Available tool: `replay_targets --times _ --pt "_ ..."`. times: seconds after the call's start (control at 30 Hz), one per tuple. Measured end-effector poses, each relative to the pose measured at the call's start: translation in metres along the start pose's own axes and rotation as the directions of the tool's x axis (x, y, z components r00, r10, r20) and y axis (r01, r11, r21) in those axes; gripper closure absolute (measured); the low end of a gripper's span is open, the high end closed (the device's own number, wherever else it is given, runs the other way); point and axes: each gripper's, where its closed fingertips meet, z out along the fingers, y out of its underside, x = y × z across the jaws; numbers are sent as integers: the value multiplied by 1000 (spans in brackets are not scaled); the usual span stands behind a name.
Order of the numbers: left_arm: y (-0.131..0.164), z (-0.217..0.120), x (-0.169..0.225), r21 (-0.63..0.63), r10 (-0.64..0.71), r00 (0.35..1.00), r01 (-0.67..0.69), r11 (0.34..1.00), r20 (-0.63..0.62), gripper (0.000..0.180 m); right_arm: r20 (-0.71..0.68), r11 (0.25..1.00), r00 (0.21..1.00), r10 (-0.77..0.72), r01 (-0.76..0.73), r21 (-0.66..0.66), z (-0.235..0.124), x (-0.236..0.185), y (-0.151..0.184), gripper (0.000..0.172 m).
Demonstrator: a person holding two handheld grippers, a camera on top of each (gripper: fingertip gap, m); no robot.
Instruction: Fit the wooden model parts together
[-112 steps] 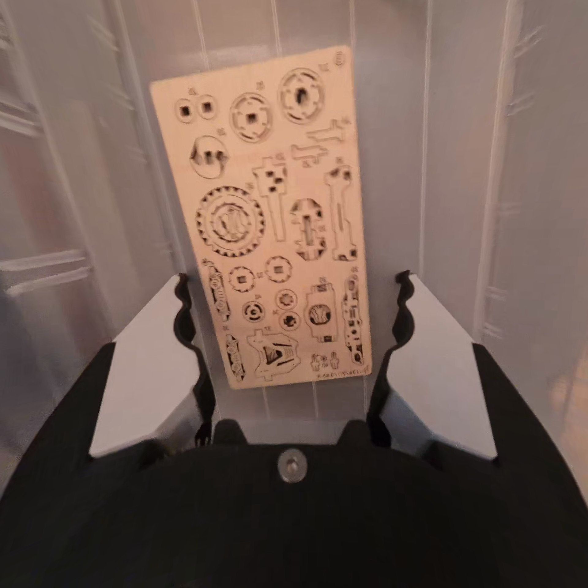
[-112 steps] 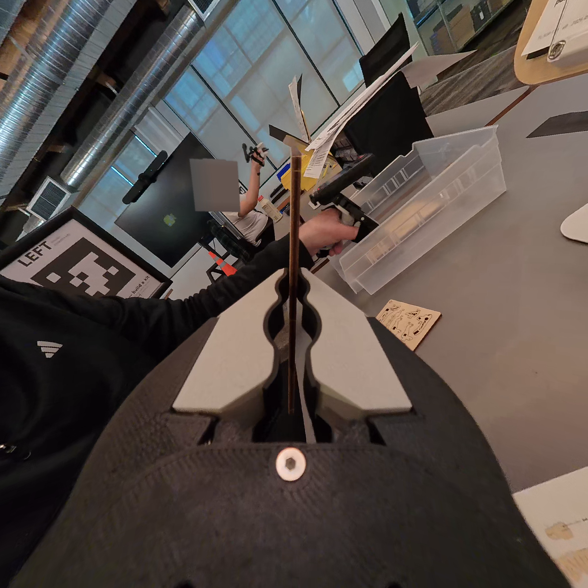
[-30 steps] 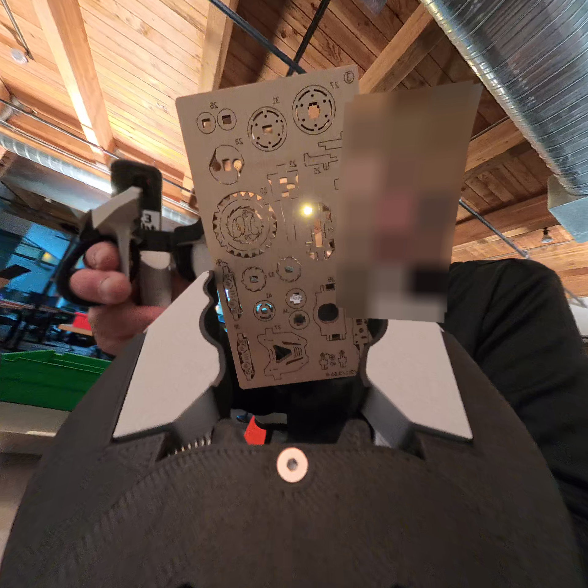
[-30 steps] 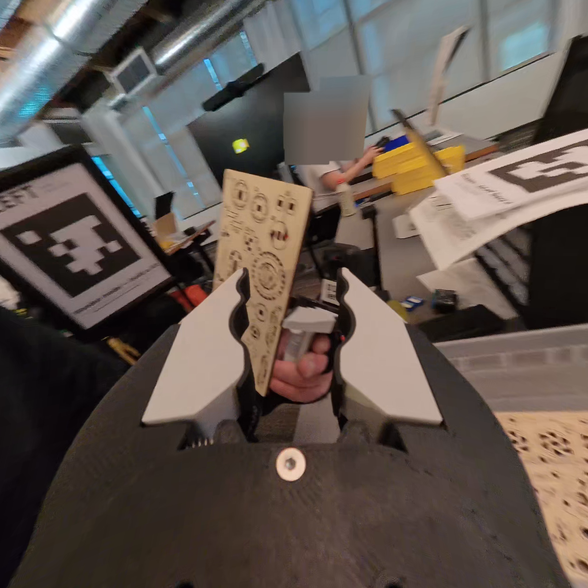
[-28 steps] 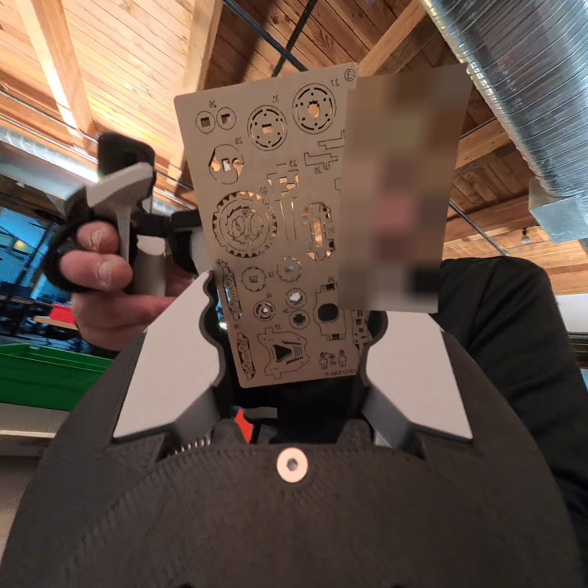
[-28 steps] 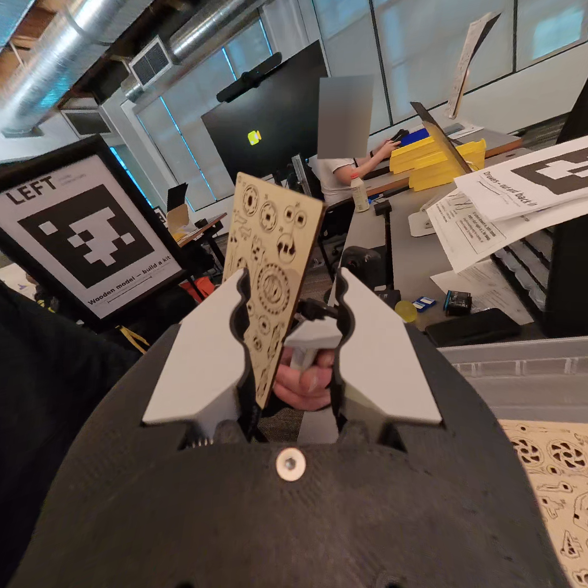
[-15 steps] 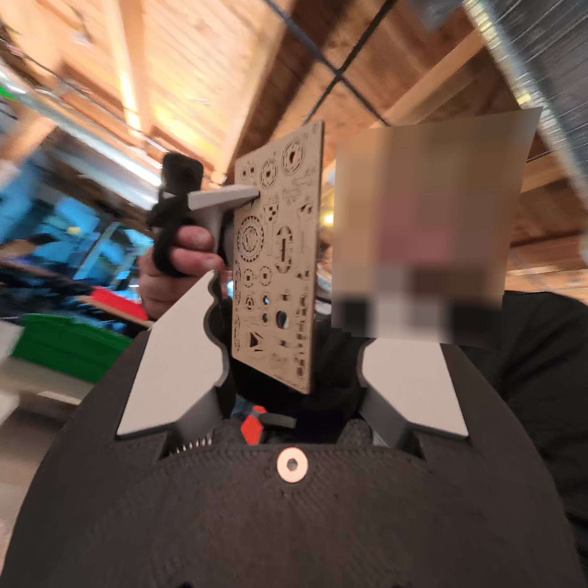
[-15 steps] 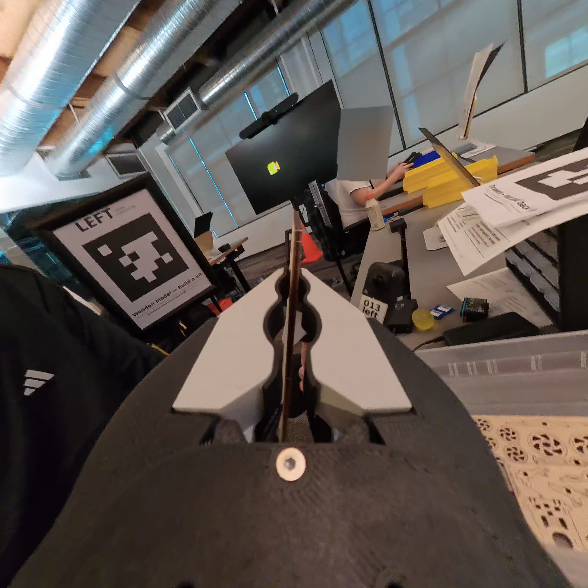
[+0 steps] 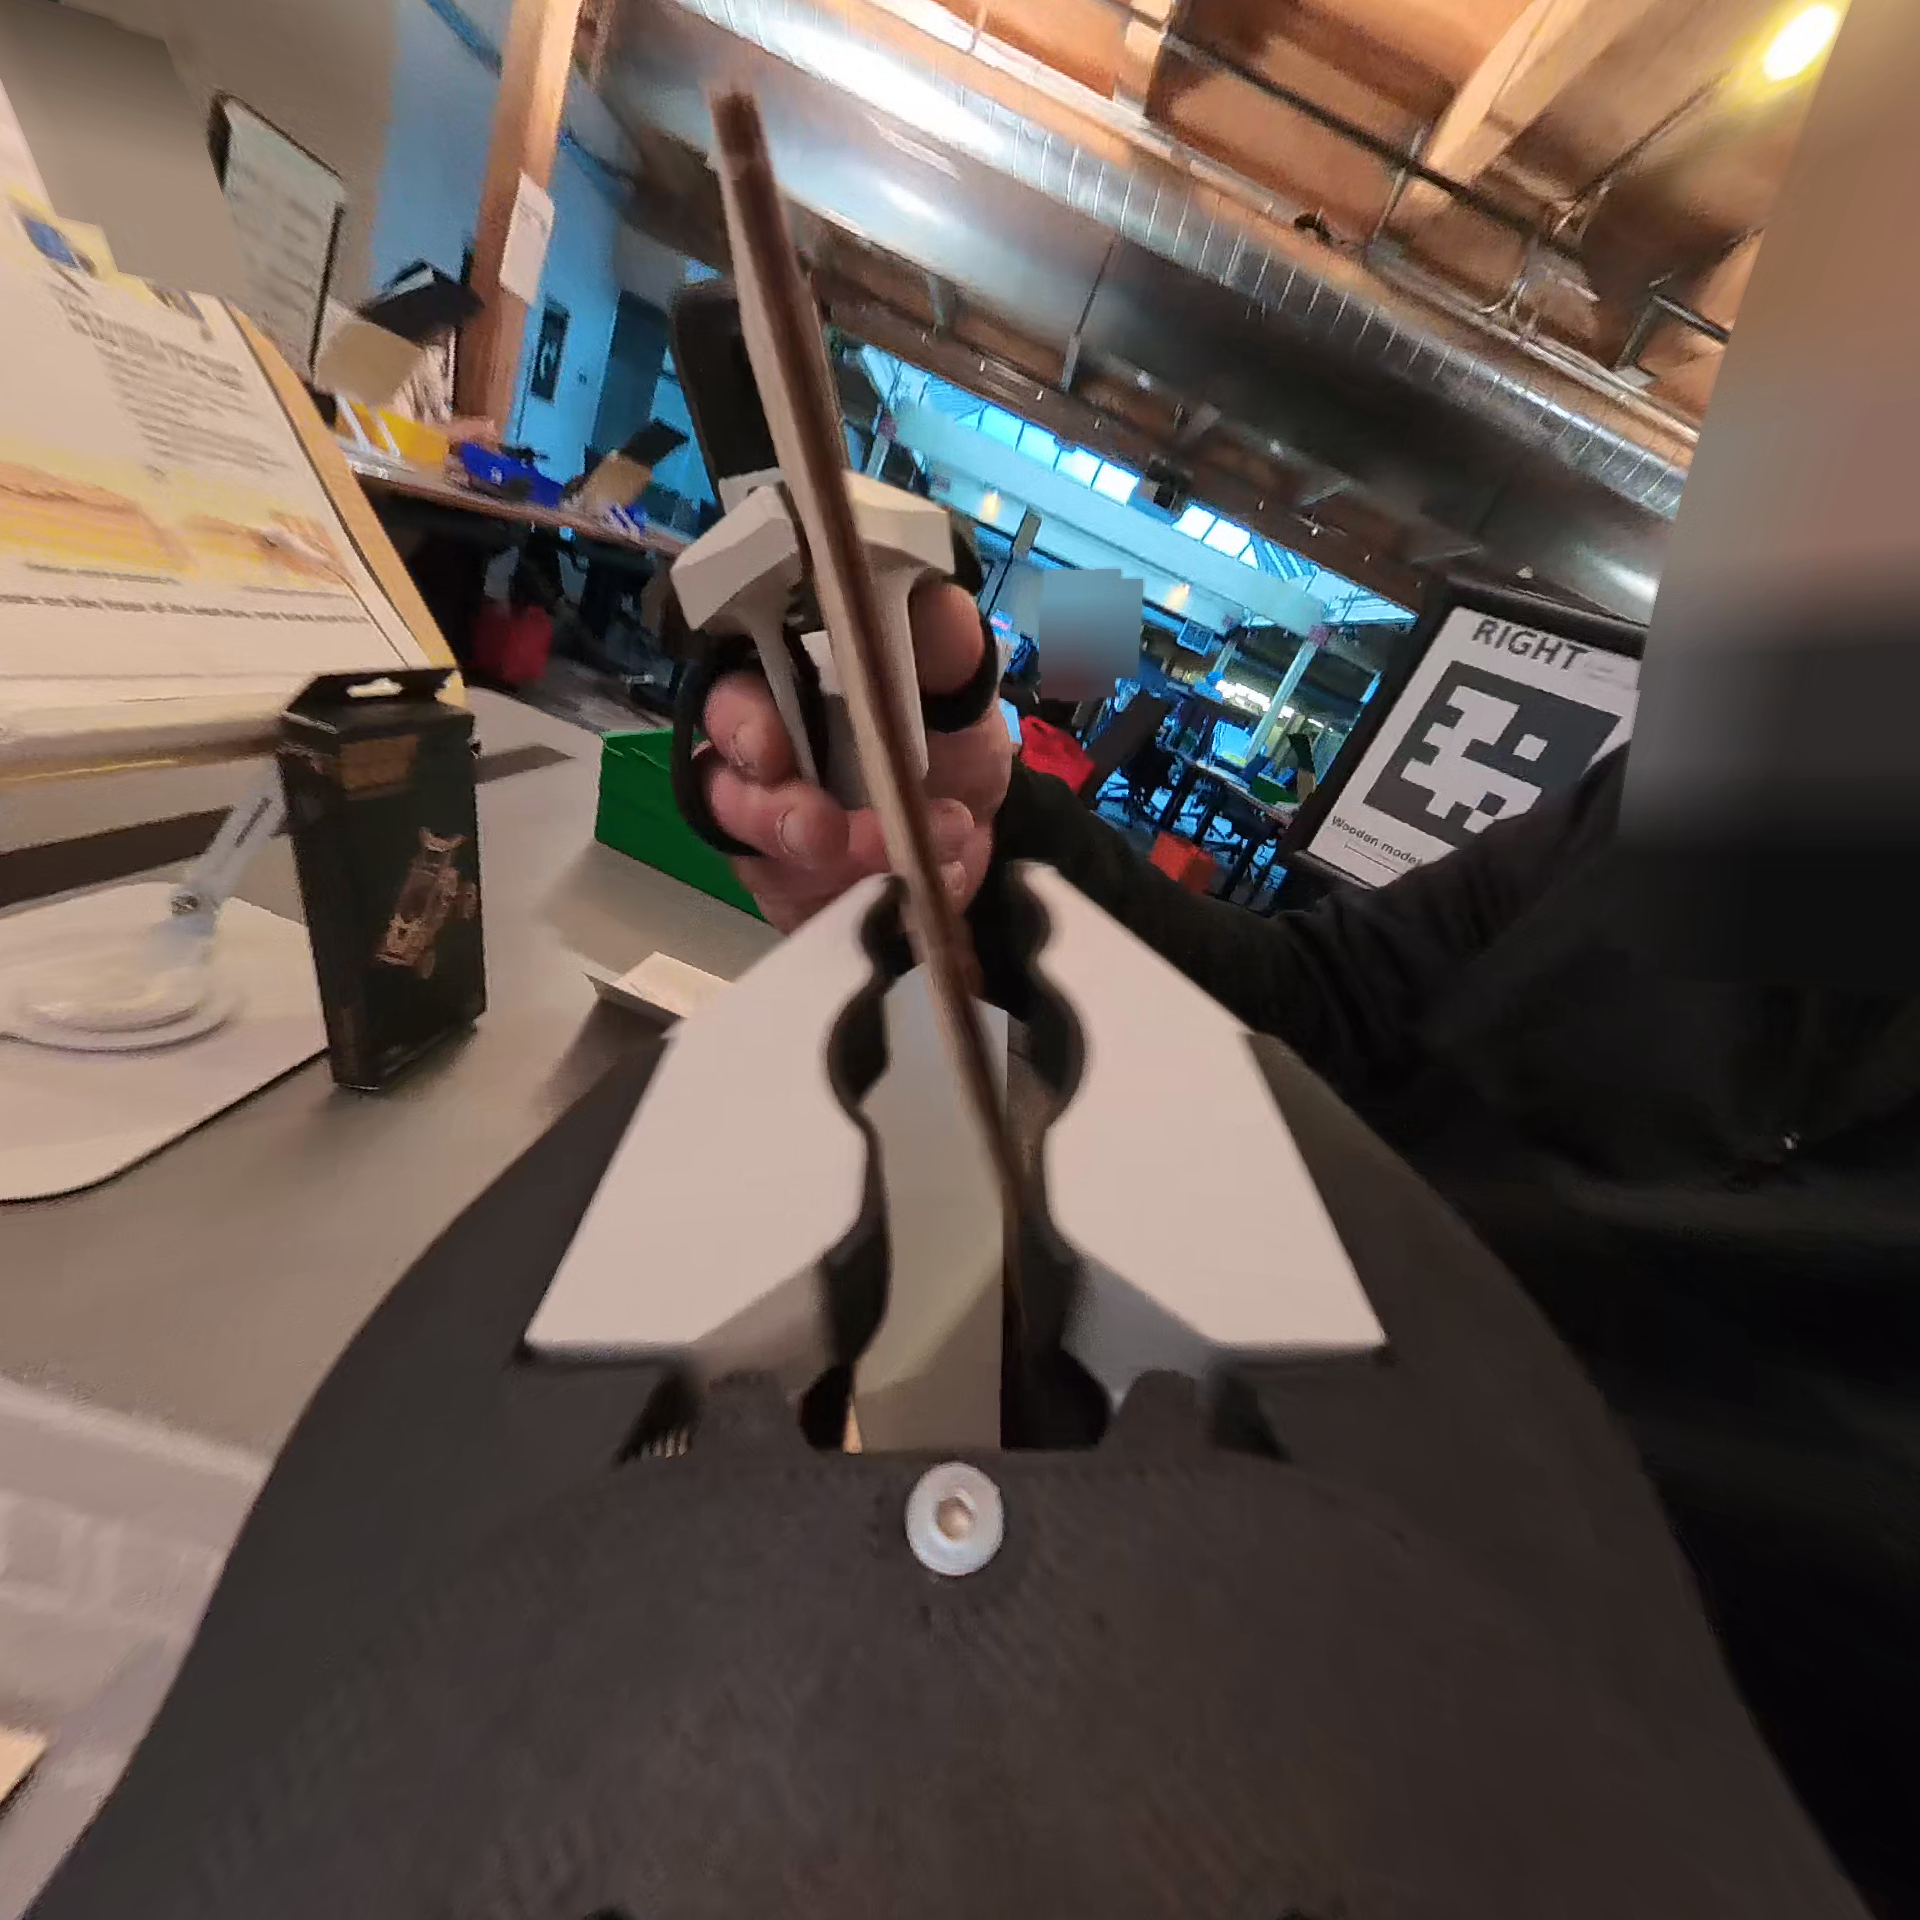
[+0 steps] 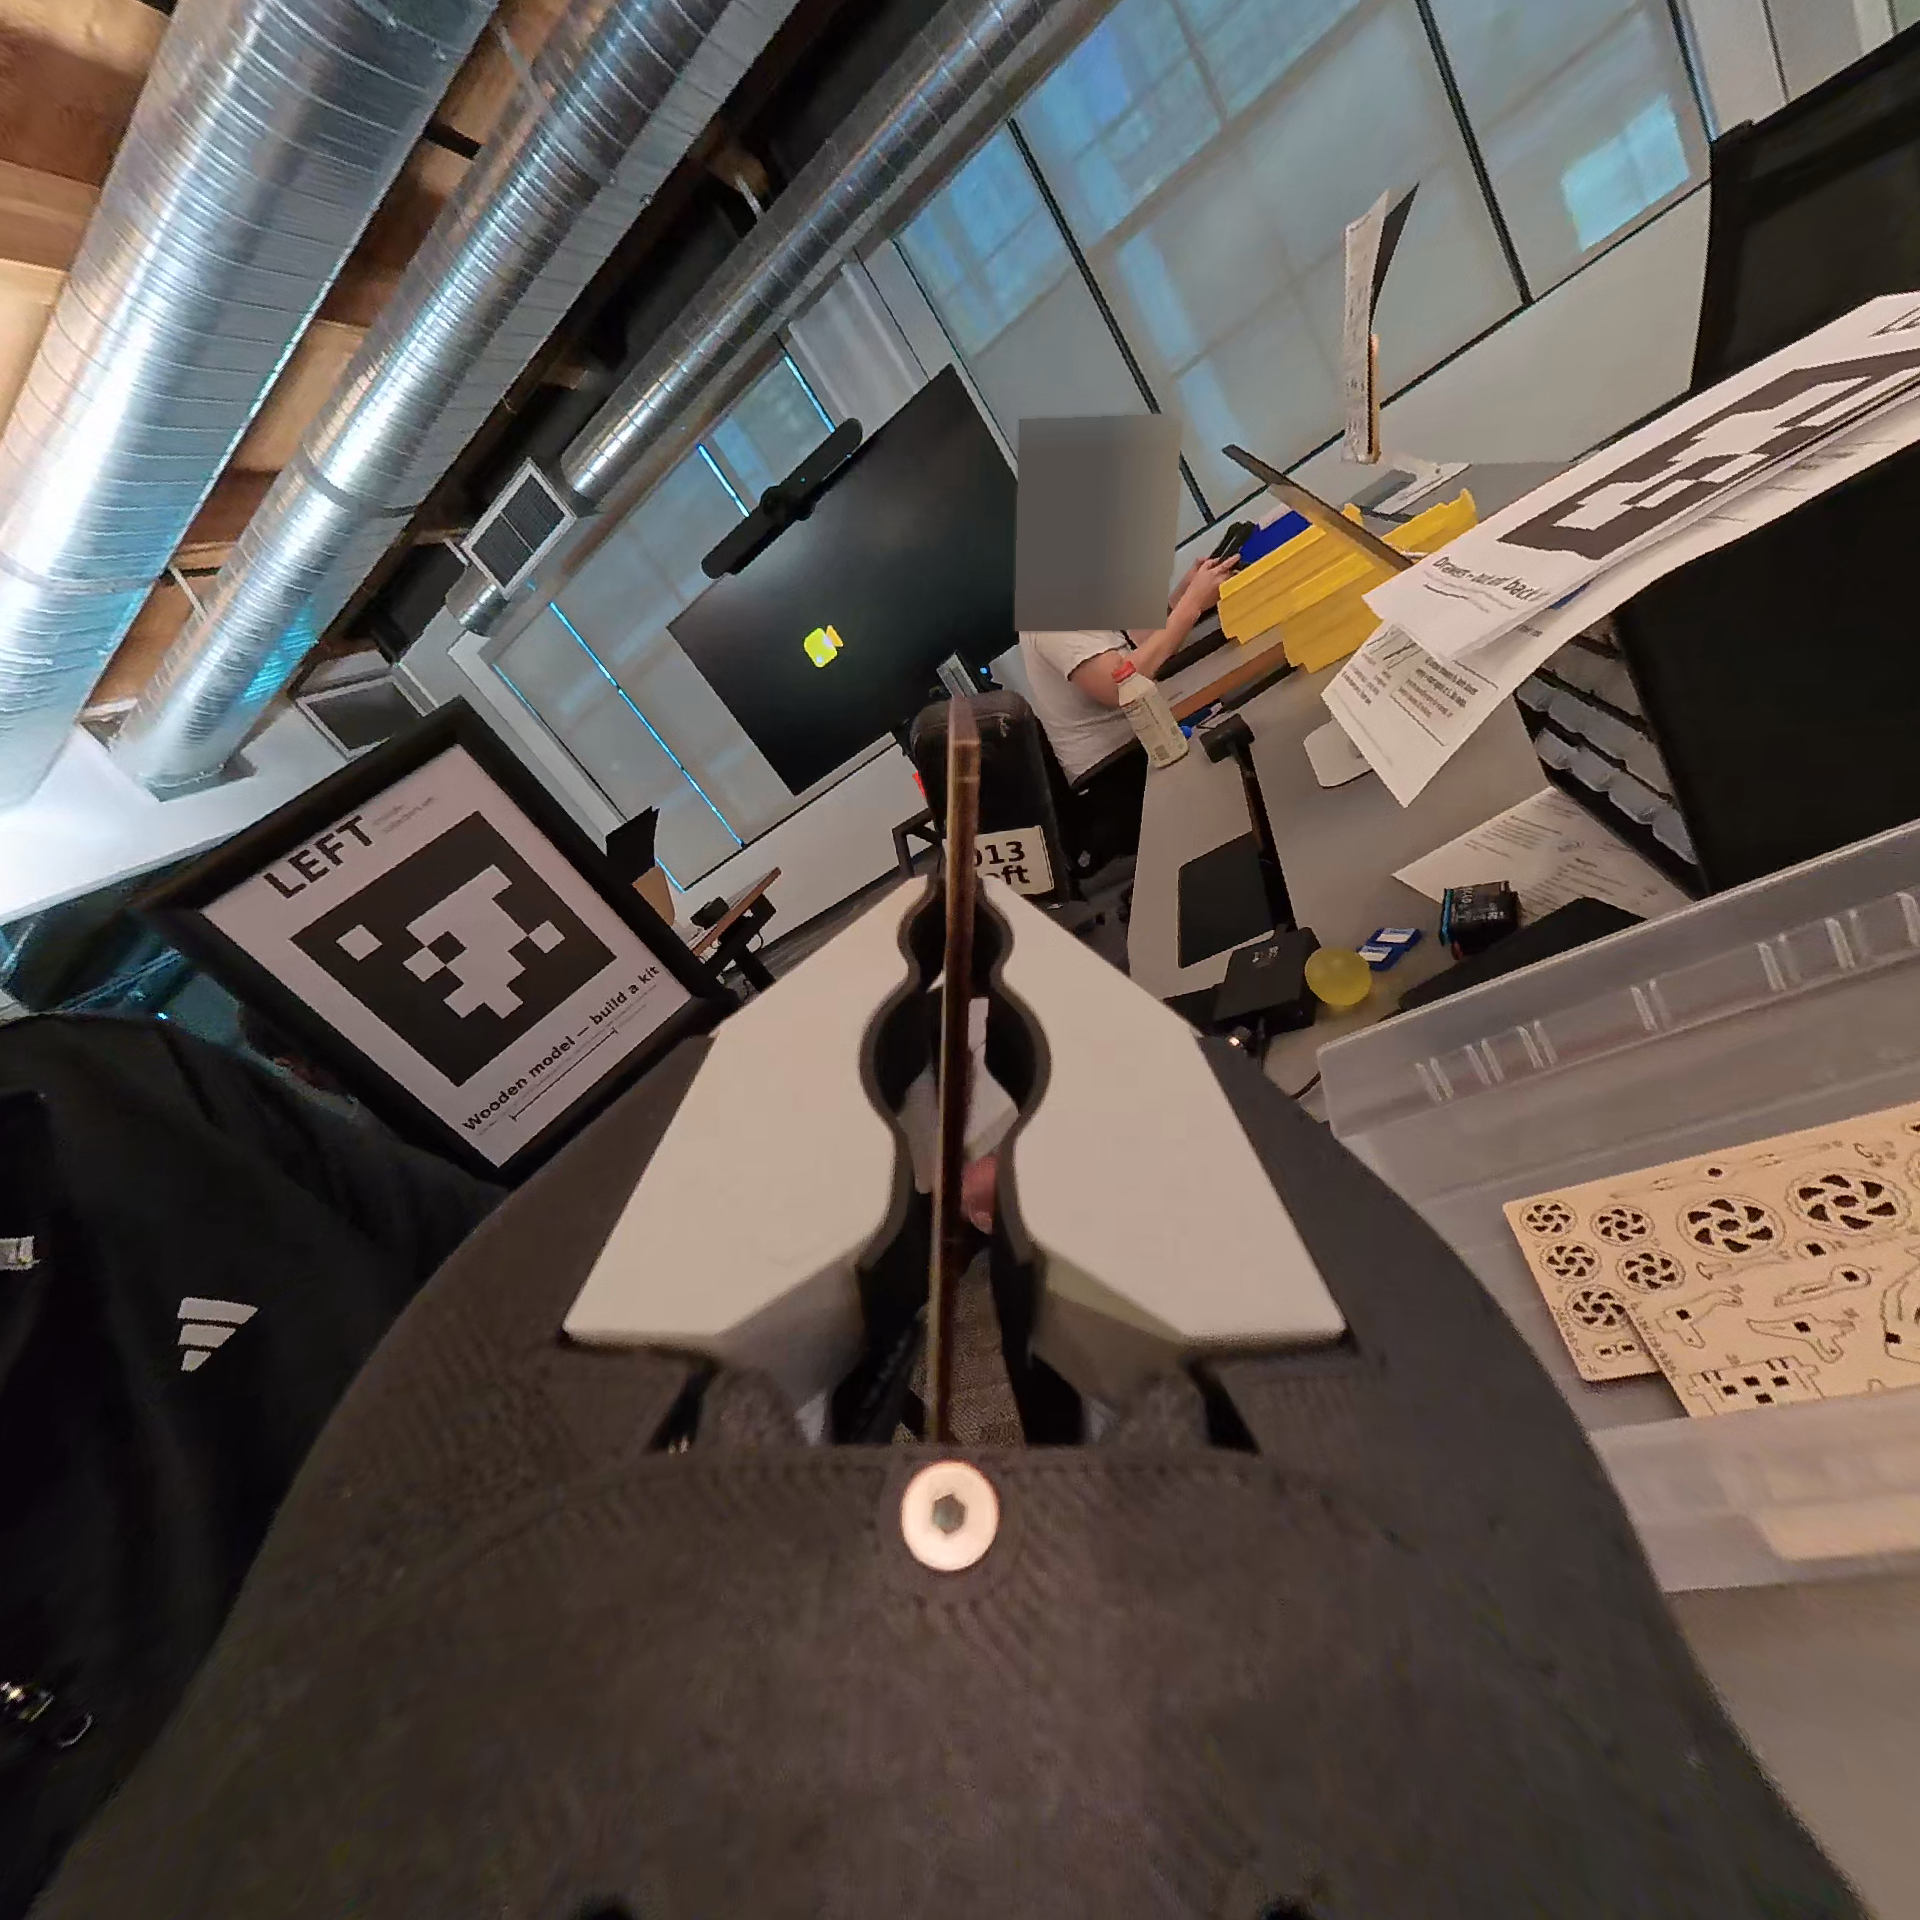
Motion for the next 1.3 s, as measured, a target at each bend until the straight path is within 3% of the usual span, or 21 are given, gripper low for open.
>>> replay_targets --times 0.13,0.43,0.83,1.17,1.3 --pt "4 10 -11 -9 -76 996 77 997 47 178 -30 1000 1000 -5 5 -1 -8 0 0 169" --pt "-3 14 -19 14 -150 983 149 989 109 179 -192 994 976 -102 92 -60 -47 7 8 160" --pt "-1 24 -21 1 -232 960 235 972 155 179 -209 995 974 -87 74 -68 -65 7 26 169" --pt "-6 26 -23 31 -232 957 230 973 174 179 -242 953 946 -215 149 -263 -74 3 74 167" --pt "-5 31 -22 37 -245 957 242 970 156 179 -238 953 947 -214 149 -264 -74 1 81 168"
